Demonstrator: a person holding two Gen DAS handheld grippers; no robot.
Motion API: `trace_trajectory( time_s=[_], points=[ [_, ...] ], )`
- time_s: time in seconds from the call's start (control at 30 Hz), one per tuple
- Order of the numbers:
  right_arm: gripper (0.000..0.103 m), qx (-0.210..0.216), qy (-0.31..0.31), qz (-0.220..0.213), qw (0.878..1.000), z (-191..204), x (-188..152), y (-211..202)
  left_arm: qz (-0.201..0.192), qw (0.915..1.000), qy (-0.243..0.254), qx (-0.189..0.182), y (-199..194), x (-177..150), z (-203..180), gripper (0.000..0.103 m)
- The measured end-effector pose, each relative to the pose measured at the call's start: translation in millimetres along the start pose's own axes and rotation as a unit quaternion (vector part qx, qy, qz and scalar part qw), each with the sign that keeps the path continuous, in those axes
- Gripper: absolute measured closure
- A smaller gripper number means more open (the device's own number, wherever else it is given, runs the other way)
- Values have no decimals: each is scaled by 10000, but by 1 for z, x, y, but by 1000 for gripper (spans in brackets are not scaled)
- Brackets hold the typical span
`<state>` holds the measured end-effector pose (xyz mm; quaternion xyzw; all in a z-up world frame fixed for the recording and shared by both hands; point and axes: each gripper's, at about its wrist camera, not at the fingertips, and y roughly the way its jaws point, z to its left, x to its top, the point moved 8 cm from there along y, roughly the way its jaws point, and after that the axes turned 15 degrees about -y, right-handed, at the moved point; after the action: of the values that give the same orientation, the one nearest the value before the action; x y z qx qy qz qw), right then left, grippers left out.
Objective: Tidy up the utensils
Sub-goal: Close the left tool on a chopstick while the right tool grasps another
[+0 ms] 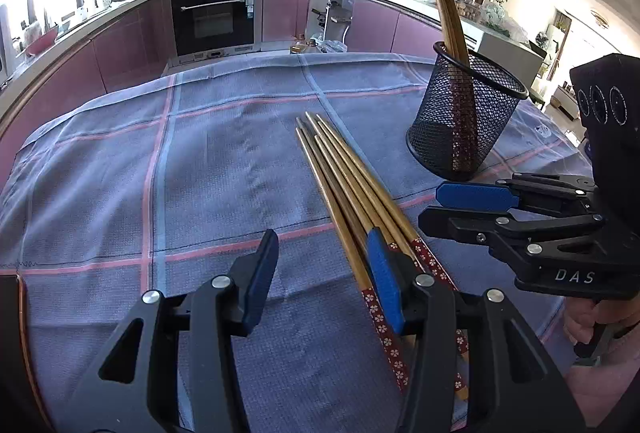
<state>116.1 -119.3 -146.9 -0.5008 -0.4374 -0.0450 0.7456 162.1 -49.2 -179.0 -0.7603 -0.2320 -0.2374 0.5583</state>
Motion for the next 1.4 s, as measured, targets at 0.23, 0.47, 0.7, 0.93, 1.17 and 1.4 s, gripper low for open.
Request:
trace_trajectory(
  time_s=[0.23, 0.47, 0.7, 0.93, 1.17, 1.4],
  points=[
    [73, -54, -2, 121, 9999, -1, -4, 9, 139, 9998, -32, 139, 11, -1, 4, 61],
    [76, -167, -67, 196, 9996, 1, -2, 16, 143, 9998, 37, 142, 14, 0, 2, 62],
    [86, -270, -13, 266, 9993, -4, -3, 16, 180, 9998, 49, 105, 16, -2, 1, 64],
    [85, -390, -74, 309, 9987, -7, 1, 19, 239, 9995, 77, 165, 25, 3, 0, 70],
    [84, -512, -157, 384, 9978, -8, 13, 31, 314, 9993, 42, 199, 36, 14, 0, 75],
    [85, -500, -104, 366, 9980, -9, 18, 37, 352, 9991, -144, 170, 43, 22, 1, 91]
  ],
)
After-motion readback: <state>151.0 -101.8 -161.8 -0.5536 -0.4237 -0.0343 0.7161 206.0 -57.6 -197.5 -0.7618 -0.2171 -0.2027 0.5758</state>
